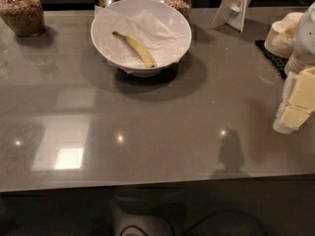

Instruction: Pick banana from white bowl

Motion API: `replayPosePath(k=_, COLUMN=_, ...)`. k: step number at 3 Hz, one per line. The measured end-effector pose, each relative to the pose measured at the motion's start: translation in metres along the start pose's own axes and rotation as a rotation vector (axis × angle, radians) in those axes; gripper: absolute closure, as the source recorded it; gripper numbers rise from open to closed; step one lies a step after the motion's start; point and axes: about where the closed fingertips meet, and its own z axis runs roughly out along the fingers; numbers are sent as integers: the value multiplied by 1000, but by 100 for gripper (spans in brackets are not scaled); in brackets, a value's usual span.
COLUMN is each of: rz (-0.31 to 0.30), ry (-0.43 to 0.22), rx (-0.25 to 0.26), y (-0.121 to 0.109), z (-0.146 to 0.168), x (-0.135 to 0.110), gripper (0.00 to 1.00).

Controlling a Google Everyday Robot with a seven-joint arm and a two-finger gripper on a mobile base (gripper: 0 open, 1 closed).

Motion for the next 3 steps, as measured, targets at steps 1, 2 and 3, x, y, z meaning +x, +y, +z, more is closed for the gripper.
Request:
replayPosePath(k=1, rz=0, ry=-1, rx=0, y=0, z=0, x=0, gripper=0)
replayPosePath(k=2, rz=6, ry=-91, rx=20, y=-10, z=8, x=-25, gripper=0)
replayPosePath(k=3, rz=15, ry=-225, rx=32, y=-28, z=21, x=-66, gripper=0)
